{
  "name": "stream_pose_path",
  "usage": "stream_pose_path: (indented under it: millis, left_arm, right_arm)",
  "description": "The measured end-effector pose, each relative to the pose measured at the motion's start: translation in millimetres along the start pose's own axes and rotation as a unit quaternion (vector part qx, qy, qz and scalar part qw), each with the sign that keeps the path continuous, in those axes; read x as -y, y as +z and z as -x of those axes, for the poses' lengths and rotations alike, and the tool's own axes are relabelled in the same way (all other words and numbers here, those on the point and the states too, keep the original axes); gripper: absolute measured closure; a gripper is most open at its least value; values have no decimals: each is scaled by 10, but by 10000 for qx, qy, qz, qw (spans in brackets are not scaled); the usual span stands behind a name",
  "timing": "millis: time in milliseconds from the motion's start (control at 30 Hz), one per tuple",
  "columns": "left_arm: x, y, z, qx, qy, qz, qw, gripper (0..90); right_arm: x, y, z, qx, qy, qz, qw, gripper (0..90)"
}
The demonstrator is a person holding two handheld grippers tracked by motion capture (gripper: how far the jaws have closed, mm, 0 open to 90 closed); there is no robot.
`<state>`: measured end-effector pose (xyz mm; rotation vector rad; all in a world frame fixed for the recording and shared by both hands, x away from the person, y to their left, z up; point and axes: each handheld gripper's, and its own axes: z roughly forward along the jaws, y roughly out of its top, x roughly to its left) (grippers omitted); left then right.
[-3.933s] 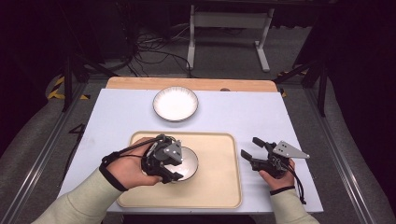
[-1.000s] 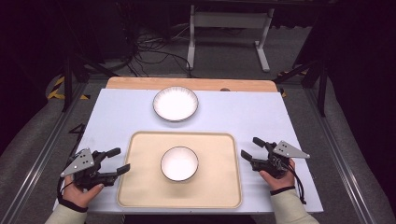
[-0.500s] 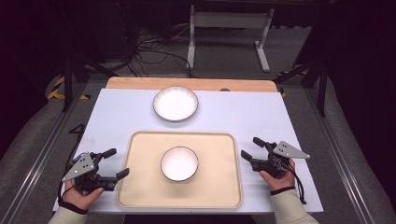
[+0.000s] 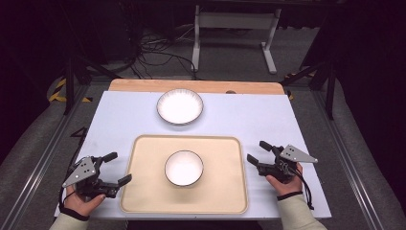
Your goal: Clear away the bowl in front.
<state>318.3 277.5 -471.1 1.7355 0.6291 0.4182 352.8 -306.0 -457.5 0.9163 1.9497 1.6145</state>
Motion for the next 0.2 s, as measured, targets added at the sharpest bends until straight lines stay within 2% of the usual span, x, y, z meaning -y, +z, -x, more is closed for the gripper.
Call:
stream_pose_path:
  millis: [200]
  left_arm:
    - [0, -6, -6, -23, 68, 14, 10000, 48]
  right_arm:
    - [0, 0, 3, 6, 13, 2, 10000, 223]
